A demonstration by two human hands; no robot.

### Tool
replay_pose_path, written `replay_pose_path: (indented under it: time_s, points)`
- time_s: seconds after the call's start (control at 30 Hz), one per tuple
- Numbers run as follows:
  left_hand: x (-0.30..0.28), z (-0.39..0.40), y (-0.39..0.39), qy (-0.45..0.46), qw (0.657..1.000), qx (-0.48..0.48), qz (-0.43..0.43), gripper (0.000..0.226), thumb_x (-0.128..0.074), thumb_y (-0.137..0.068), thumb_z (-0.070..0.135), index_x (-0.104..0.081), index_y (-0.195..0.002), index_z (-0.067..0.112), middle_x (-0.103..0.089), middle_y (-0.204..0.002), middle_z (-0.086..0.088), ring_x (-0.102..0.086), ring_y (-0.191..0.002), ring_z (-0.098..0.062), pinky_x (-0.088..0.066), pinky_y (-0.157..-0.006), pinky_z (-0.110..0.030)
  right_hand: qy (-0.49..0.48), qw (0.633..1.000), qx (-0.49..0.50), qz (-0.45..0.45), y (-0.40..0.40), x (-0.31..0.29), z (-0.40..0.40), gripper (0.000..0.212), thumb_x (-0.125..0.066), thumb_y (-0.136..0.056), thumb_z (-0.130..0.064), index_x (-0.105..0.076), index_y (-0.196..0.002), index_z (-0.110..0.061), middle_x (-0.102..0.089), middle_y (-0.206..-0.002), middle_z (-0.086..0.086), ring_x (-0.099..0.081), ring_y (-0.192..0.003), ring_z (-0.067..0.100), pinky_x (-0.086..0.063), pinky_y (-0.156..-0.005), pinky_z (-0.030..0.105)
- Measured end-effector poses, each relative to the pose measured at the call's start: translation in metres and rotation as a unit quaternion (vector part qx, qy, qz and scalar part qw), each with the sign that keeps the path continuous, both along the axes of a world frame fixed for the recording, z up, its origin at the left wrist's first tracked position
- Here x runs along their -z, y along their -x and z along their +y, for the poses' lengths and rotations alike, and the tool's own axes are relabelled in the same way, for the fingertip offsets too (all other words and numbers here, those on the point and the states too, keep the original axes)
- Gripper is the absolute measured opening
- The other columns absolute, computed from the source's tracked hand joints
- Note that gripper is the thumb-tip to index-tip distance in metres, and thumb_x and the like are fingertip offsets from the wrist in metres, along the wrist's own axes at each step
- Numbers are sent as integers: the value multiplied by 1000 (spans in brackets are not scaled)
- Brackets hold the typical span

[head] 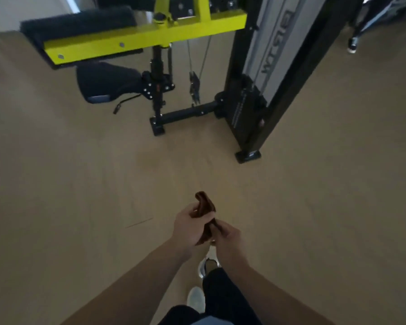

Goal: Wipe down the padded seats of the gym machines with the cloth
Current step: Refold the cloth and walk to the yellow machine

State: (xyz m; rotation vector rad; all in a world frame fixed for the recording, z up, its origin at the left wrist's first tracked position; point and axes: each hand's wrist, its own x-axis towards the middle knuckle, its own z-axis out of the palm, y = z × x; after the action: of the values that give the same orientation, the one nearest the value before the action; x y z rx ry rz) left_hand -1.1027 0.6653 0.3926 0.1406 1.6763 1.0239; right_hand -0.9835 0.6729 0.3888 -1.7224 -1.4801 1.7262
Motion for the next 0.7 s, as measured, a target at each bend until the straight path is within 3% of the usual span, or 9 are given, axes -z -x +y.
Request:
replay_pose_path:
  time_s: [0.1, 0.2, 0.23, 0.33, 0.5, 0.6, 0.7]
  points:
    - [0, 11, 49, -24, 997, -66, 31, 11, -75, -87, 13, -76, -97, 18, -77, -91, -11, -73, -89, -32, -60, -82, -52, 49, 998, 11, 44, 56, -1, 26, 26, -54, -104, -15, -76, -89, -19, -76, -82, 9, -70, -67, 9, -60, -70, 30]
    - [-1, 27, 100, -38, 991, -127, 11, 14, -69, -92, 8, -73, -104, 13, -77, -99, -10, -72, -89, -21, -58, -65, -25, 78, 995, -47, 48, 112, 3, 57, 20, -57, -102, -23, -75, -93, -22, -75, -88, 18, -73, -77, 30, -61, -80, 50]
    - [0, 31, 118, -44, 987, -153, -7, 16, -67, -93, 5, -71, -106, 13, -77, -101, -10, -72, -91, -22, -57, -64, -24, 89, 991, -83, 50, 130, 2, 67, 16, -60, -100, -25, -75, -95, -24, -75, -86, 16, -71, -74, 33, -61, -77, 49]
    - [-1, 39, 174, -74, 970, -225, -58, 30, -58, -96, -4, -62, -123, 8, -71, -117, -14, -67, -109, -31, -57, -78, -35, 104, 974, -181, 87, 184, -6, 96, 8, -71, -94, -20, -76, -100, -23, -69, -75, 6, -60, -65, 19, -49, -62, 32]
    - [-12, 33, 262, -117, 946, -289, -90, 34, -52, -99, -2, -59, -131, 5, -70, -123, -16, -68, -103, -25, -56, -78, -32, 201, 945, -242, 88, 282, -23, 127, 26, -74, -91, -19, -74, -117, -16, -73, -92, 3, -66, -80, 13, -53, -65, 18]
    - [-15, 19, 322, -141, 933, -312, -107, 33, -52, -101, 4, -59, -133, 3, -70, -120, -15, -69, -100, -23, -57, -74, -28, 220, 936, -264, 76, 348, -23, 128, 29, -70, -94, -24, -73, -120, -13, -63, -74, 3, -62, -69, 12, -51, -57, 16]
    - [-16, 1, 388, -155, 918, -339, -137, 33, -48, -102, 6, -56, -134, -1, -66, -122, -23, -67, -103, -29, -59, -76, -31, 246, 933, -251, 83, 417, -16, 114, 23, -62, -99, -24, -72, -110, -6, -57, -62, 3, -62, -68, 17, -52, -60, 23]
